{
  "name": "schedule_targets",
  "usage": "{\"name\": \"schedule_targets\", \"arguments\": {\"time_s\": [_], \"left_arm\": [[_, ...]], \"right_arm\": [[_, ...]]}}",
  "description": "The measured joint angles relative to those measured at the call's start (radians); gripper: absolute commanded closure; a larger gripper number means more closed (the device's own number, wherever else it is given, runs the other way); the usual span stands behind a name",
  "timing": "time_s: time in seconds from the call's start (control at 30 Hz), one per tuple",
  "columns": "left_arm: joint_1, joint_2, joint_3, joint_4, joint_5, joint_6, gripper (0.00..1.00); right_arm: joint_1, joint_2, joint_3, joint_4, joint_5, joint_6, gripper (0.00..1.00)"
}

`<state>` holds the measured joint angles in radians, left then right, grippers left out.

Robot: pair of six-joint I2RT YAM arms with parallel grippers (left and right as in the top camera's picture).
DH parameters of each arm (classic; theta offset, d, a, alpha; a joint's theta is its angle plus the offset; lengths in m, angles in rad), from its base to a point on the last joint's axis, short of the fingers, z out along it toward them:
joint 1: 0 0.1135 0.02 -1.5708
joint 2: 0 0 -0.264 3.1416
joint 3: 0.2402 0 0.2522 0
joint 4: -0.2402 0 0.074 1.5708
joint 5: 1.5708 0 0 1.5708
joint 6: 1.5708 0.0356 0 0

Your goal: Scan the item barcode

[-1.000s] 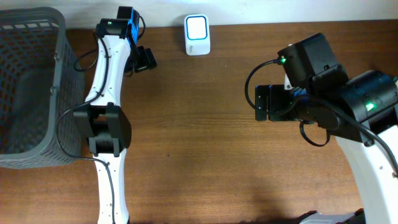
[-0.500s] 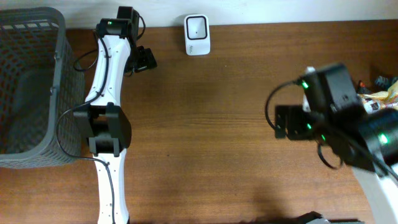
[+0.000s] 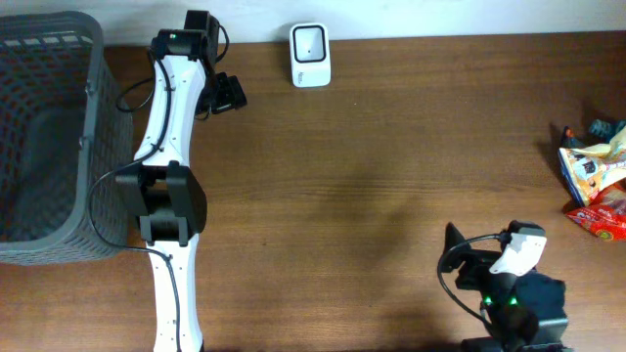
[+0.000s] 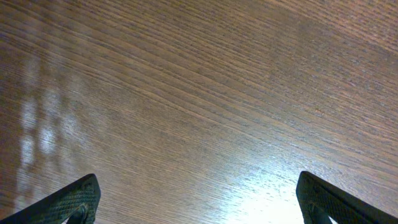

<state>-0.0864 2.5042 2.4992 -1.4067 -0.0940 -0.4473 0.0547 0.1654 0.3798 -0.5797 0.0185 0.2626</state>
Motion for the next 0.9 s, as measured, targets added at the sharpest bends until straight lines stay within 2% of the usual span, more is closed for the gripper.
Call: {"name": "schedule_targets", "arguments": {"time_s": [0.07,0.27,0.43,0.63,0.77,0.9], "left_arm": [[0.000,0.000,0.000,0.000,0.000,0.000,0.01],[0.000,0.000,0.000,-0.001,0.000,0.000,0.01],[0.000,0.000,0.000,0.000,0.000,0.000,0.01],[0.000,0.000,0.000,0.000,0.000,0.000,0.01],[0.000,0.000,0.000,0.000,0.000,0.000,0.01],[0.000,0.000,0.000,0.000,0.000,0.000,0.01]], "right_arm": [[-0.001,-0.042,-0.102,0.121,-0.027,-0.002,0.01],[0.012,-0.147,-0.261,0.319,-0.048,-0.009,0.02],[0.013,-0.151,-0.357,0.498,-0.051,-0.016,0.02],[0.013,-0.152,-0.364,0.503,-0.051,-0.101,0.02],[0.013,-0.151,-0.364,0.502,-0.047,-0.242,0.02],[0.013,-0.152,-0.364,0.502,-0.046,-0.273,0.02]]}}
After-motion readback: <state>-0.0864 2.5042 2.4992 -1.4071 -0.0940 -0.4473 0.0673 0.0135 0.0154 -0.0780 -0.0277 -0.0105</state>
